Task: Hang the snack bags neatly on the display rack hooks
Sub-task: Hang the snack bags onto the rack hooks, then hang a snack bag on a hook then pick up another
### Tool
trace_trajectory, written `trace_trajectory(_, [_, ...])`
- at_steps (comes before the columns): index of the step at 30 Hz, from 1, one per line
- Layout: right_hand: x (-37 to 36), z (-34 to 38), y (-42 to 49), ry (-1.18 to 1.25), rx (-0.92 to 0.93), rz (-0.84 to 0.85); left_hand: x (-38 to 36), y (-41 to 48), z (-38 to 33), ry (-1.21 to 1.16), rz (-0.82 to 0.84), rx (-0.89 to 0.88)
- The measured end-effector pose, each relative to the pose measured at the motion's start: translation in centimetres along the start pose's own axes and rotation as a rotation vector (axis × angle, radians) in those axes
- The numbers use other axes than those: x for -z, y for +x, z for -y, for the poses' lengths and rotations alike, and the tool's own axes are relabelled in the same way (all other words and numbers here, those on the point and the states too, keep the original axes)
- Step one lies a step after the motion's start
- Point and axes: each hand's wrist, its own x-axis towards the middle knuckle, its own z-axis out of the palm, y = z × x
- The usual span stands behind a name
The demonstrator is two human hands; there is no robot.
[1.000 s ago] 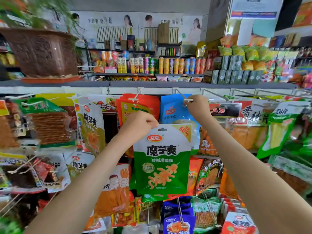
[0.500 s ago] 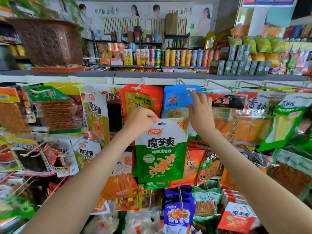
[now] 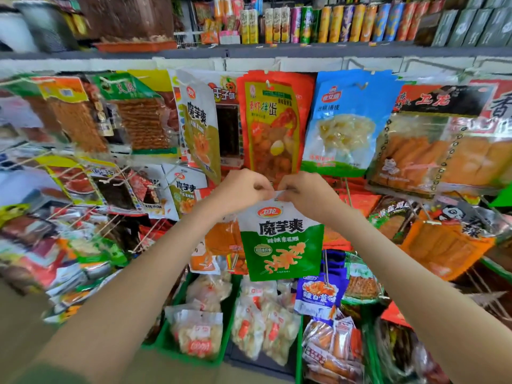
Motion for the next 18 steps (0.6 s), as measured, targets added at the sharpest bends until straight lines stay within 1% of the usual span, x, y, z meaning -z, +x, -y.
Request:
trace_trajectory(2, [-1.8, 0.6, -0.2, -0.008, 0.030, 0.038, -0.2, -1.2, 1.3, 0.099, 0.100, 0.017])
trace_trajectory(5, [-4.4, 1.9, -0.3, 0.022, 0.047, 0.050, -1.0, -2.8, 3.3, 0.171, 0.123, 0.059])
trace_trajectory(7, [-5.9, 2.9, -0.2, 0.060, 0.076, 0.067, -1.3, -4.0, 4.4, 0.182, 0.102, 0.104])
trace_trajectory(11, [-8.2, 5.1, 0.3, 0.157, 0.146, 0.071, -0.8, -6.8, 6.5, 0.199, 0.004, 0.158])
trace_trajectory(14, [-10.4, 7.1, 0.8, 0.181, 0.196, 0.101, -0.3, -9.3, 8.3, 0.136, -0.074, 0.215])
trace_trajectory(18, [-13.4, 9.9, 1.4, 0.200, 0.232, 0.121, 0.5, -11.7, 11.5, 0.156, -0.058, 0.298])
